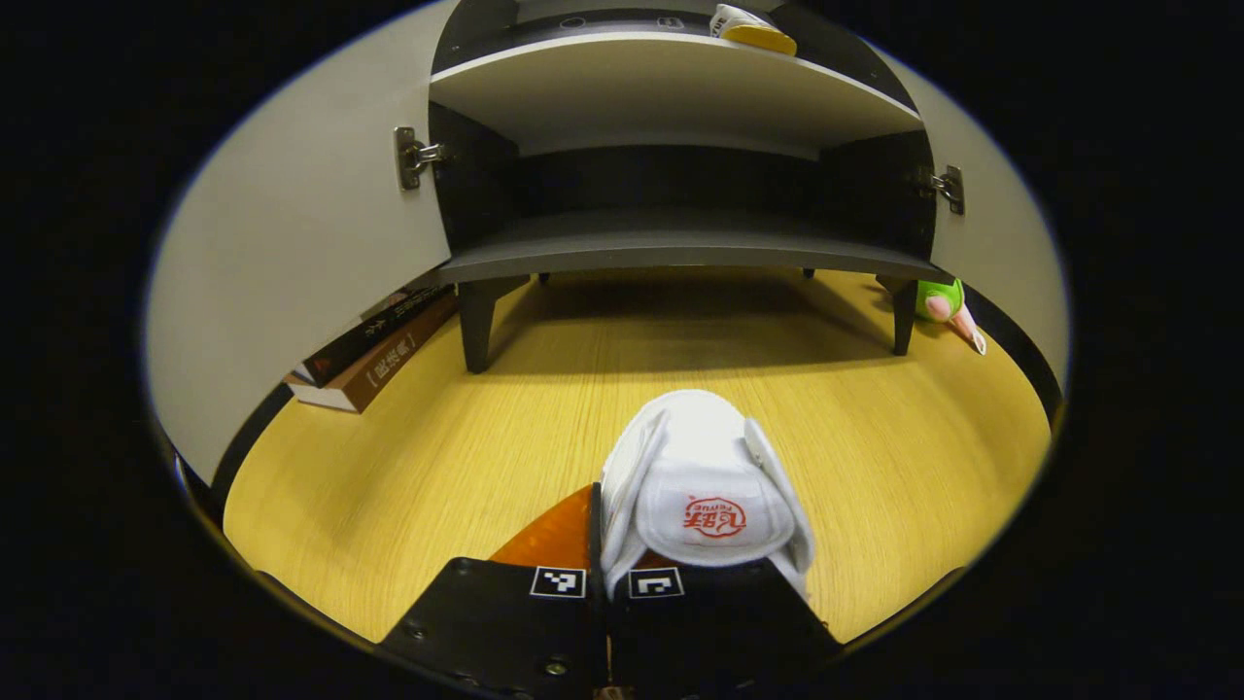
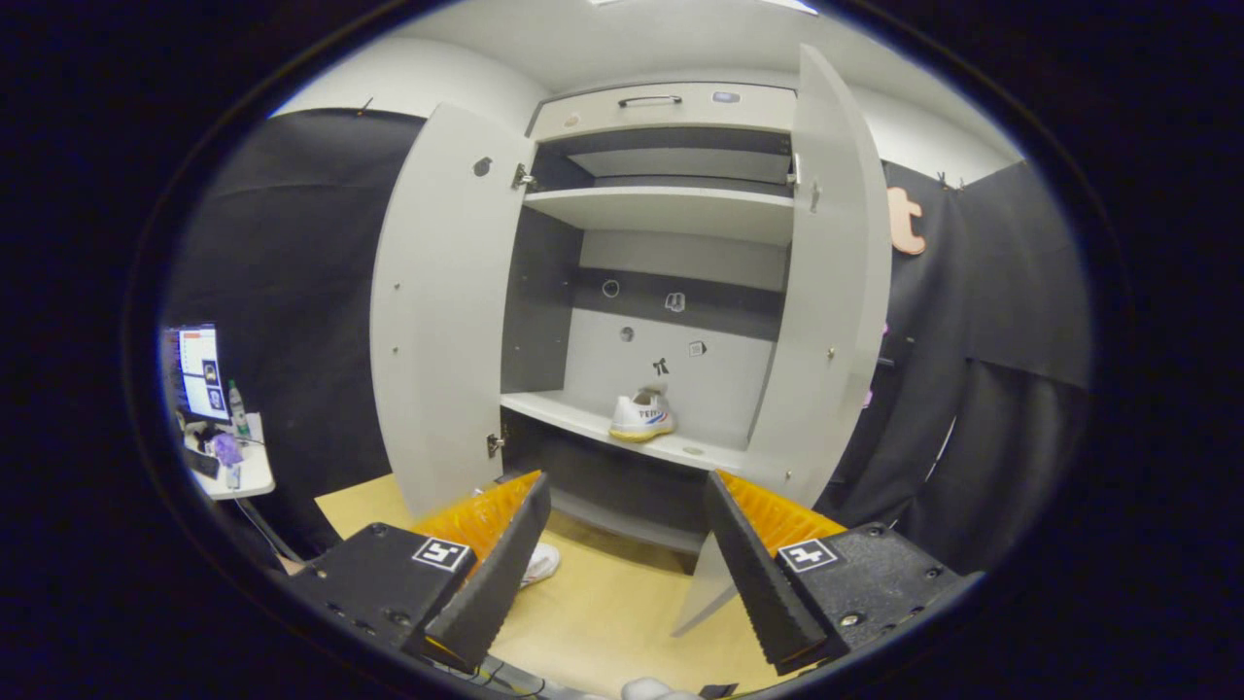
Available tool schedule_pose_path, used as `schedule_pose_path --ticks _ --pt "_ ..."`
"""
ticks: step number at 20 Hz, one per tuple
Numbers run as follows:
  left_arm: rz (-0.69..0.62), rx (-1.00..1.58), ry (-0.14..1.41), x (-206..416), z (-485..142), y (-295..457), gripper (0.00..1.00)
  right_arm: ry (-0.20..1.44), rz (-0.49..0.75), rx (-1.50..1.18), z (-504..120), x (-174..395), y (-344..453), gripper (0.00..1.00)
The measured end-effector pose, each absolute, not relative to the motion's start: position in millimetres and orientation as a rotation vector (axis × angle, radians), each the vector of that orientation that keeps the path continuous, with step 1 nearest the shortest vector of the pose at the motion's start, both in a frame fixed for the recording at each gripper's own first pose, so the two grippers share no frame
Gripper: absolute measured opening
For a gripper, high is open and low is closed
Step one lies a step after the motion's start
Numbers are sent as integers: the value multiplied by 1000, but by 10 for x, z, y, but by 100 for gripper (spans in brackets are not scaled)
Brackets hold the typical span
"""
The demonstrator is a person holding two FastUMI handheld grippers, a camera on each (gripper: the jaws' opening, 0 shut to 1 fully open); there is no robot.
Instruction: Grab one shoe with the right hand and put it into the shoe cabinet, grab the other shoe with the left hand and put it into the shoe cabinet; then close the right door with the right hand and the left door with the left hand.
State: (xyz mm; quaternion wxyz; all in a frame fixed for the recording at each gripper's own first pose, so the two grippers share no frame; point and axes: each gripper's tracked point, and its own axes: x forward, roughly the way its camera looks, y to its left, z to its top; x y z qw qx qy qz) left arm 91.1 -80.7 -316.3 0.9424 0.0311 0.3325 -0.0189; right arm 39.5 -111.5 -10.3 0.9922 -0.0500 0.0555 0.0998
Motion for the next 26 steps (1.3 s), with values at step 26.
schedule_pose_path --ticks 26 --pt "4 -3 329 3240 577 -835 1 20 358 -1 -117 467 -890 100"
